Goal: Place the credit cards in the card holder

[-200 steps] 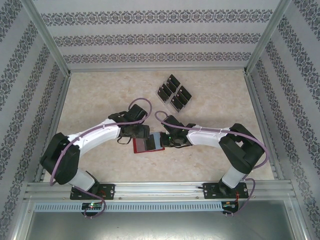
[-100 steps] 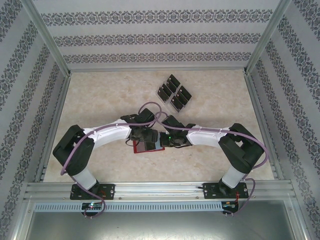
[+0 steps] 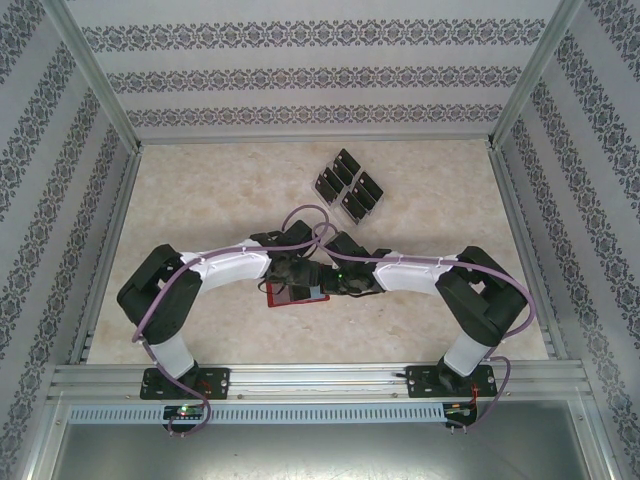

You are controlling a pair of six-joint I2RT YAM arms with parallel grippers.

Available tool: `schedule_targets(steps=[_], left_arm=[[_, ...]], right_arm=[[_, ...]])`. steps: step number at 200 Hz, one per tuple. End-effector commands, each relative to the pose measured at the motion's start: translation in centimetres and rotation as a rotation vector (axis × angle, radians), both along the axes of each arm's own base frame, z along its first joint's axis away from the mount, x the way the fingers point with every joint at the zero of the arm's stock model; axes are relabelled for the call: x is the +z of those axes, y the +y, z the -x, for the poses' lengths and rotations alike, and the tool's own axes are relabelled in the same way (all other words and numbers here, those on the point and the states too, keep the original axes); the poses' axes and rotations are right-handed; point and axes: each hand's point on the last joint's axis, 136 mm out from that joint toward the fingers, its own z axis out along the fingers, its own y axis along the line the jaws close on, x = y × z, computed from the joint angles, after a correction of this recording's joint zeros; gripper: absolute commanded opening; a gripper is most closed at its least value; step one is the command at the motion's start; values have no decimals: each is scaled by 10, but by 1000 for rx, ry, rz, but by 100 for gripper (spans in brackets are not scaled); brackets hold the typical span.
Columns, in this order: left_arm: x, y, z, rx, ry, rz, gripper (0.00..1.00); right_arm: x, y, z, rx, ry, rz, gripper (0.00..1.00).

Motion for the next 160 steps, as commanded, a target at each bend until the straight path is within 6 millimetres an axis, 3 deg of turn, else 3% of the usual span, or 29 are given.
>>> schedule_targets(steps=[1, 134, 160], left_arm=[[-8, 5, 5, 7, 2, -59, 76], [-2, 47, 24, -66, 30, -267, 77], [1, 42, 22, -76, 19, -241, 79]], right_arm=[[-16, -12, 3, -25, 24, 49, 6], [-22, -20, 3, -53, 39, 66, 5], [-21, -19, 3, -51, 40, 61, 5]])
